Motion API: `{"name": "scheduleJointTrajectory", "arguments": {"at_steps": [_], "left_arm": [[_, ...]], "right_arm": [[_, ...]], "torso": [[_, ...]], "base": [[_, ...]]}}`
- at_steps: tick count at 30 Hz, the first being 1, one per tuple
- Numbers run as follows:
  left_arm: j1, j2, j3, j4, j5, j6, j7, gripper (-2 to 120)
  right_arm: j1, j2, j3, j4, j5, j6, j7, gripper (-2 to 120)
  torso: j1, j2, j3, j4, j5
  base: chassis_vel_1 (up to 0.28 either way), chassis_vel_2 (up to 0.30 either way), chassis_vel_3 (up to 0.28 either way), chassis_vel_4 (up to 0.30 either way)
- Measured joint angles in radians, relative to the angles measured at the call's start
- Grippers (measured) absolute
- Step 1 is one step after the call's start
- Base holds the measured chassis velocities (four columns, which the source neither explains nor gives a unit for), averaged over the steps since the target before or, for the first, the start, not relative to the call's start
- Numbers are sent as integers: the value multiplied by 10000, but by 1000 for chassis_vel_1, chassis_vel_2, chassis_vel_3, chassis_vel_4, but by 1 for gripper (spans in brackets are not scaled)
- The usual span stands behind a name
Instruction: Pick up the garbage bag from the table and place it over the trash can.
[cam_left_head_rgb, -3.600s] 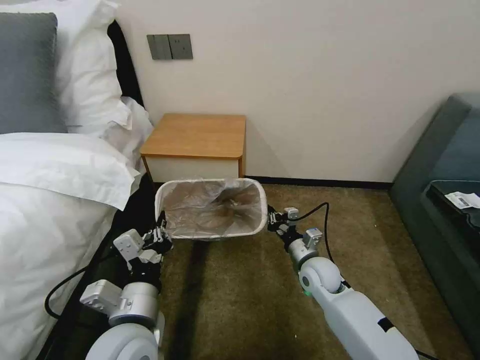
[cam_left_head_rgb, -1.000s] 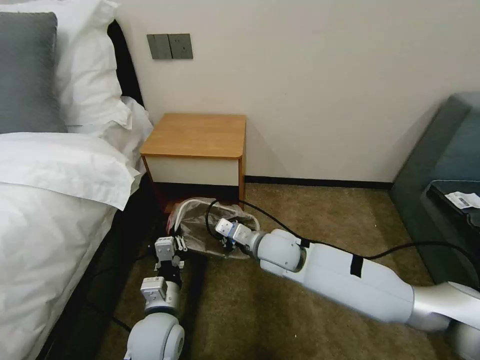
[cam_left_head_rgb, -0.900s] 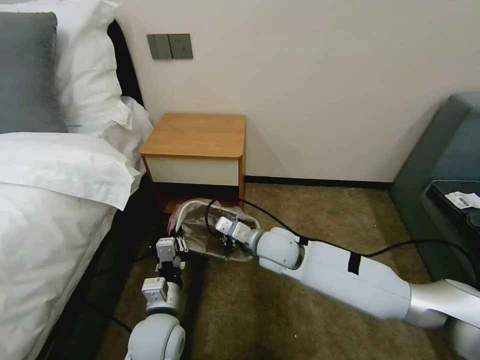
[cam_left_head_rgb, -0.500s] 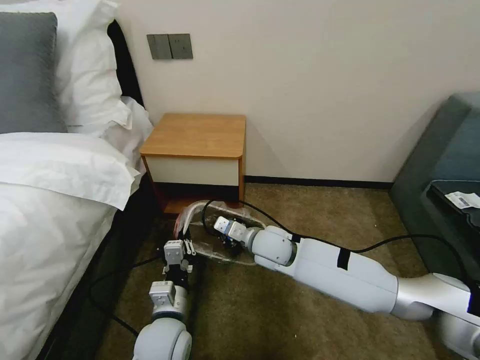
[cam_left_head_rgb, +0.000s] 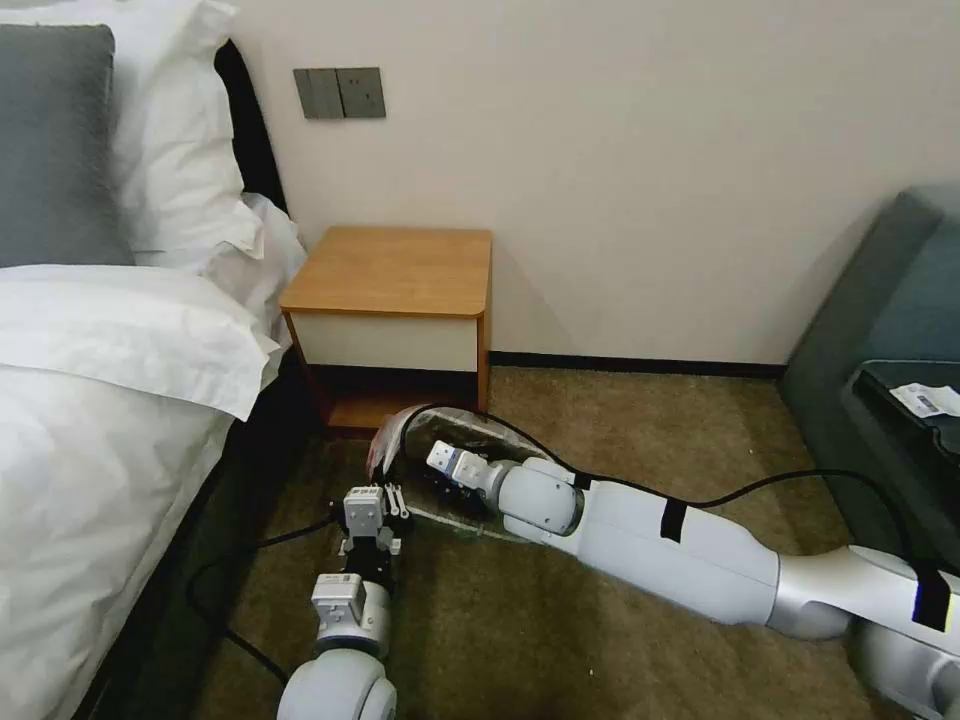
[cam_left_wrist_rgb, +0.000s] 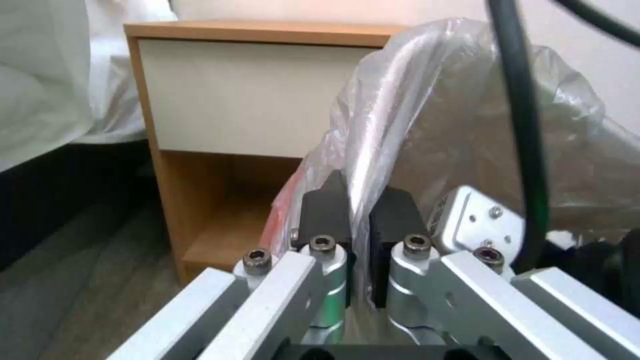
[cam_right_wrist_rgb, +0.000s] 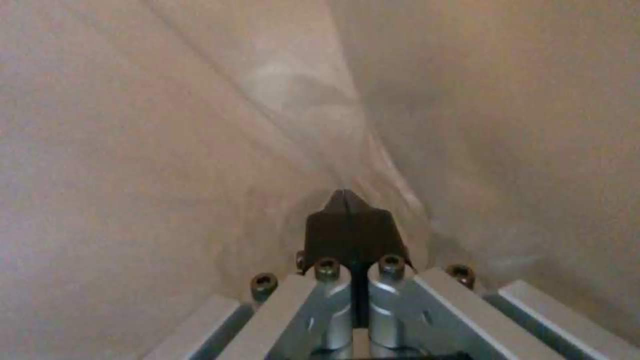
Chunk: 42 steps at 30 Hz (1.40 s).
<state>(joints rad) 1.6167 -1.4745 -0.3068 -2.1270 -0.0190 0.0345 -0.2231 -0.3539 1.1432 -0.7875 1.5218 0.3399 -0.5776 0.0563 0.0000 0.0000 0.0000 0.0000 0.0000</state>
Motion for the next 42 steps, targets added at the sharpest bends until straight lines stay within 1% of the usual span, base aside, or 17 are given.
{"name": "scheduleJointTrajectory", "arguments": {"at_steps": [11, 13, 14, 19, 23, 24, 26, 27, 29, 30, 32, 33, 35, 36, 39, 40, 42], "left_arm": [[-87, -69, -109, 152, -7, 15, 2, 3], [-242, -97, -299, 315, -164, 47, -5, 3], [-242, -97, -299, 315, -164, 47, -5, 3], [-408, -100, -594, 439, -615, 172, -63, 3], [-463, -79, -770, 402, -1375, 486, -261, 3], [-463, -79, -770, 402, -1375, 486, -261, 3], [-480, -76, -848, 395, -1733, 638, -377, 3], [-480, -76, -848, 395, -1733, 638, -377, 3], [-477, -72, -872, 370, -2137, 832, -540, 3], [-477, -72, -872, 370, -2137, 832, -540, 3], [-464, -75, -850, 256, -2617, 1148, -752, 3], [-464, -75, -850, 256, -2617, 1148, -752, 3], [-440, -38, -791, 51, -3408, 1624, -1024, 3], [-440, -38, -791, 51, -3408, 1624, -1024, 3], [-434, 23, -718, -351, -4643, 2447, -1455, 3], [-434, 23, -718, -351, -4643, 2447, -1455, 3], [-419, 27, -696, -436, -4901, 2890, -1611, 3]], "right_arm": [[-115, -57, 133, 184, -6, 23, 30, 0], [-200, -216, 258, 749, 120, -76, 75, 0], [-200, -216, 258, 749, 120, -76, 75, 0], [-443, -546, 512, 1603, 226, -183, 127, 0], [-973, -925, 1061, 2412, 221, -163, 139, 0], [-973, -925, 1061, 2412, 221, -163, 139, 0], [-1504, -1166, 1756, 3106, 152, -114, 106, 0], [-1504, -1166, 1756, 3106, 152, -114, 106, 0], [-2159, -1432, 2776, 3835, 74, 83, 95, 0], [-2159, -1432, 2776, 3835, 74, 83, 95, 0], [-2970, -1670, 3998, 4427, -93, 659, 79, 0], [-2970, -1670, 3998, 4427, -93, 659, 79, 0], [-4161, -1777, 5356, 4946, -196, 1582, 19, 0], [-4161, -1777, 5356, 4946, -196, 1582, 19, 0], [-5933, -1804, 7287, 5538, -298, 2823, -180, 0], [-5933, -1804, 7287, 5538, -298, 2823, -180, 0], [-6617, -1845, 8067, 5742, -366, 3357, -180, 0]], "torso": [[0, 0, 0, 0, 0], [0, 0, 0, 0, 0], [0, 0, 0, 0, 0], [0, 0, 0, 0, 0], [0, 0, 0, 1, 1], [0, 0, 0, 1, 1], [0, 0, 0, 0, 1], [0, 0, 0, 0, 1], [0, 0, 0, 1, 2], [0, 0, 0, 1, 2], [0, 0, -1, 0, 0], [0, 0, -1, 0, 0], [0, 0, 0, 0, 3], [0, 0, 0, 0, 3], [0, 0, -1, -2, 4], [0, 0, -1, -2, 4], [0, 1, -2, -2, 3]], "base": [[0, 0, 0, 0], [0, 0, 0, 0], [0, 0, 0, 0], [0, 0, 0, 0], [0, 0, 0, 0], [0, 0, 0, 0], [0, 0, 0, 0], [0, 0, 0, 0], [0, 0, 0, 0], [0, 0, 0, 0], [0, 0, 0, 0], [0, 0, 0, 0], [0, 0, 0, 0], [0, 0, 0, 0], [0, 0, 0, 0], [0, 0, 0, 0], [0, 0, 0, 0]]}}
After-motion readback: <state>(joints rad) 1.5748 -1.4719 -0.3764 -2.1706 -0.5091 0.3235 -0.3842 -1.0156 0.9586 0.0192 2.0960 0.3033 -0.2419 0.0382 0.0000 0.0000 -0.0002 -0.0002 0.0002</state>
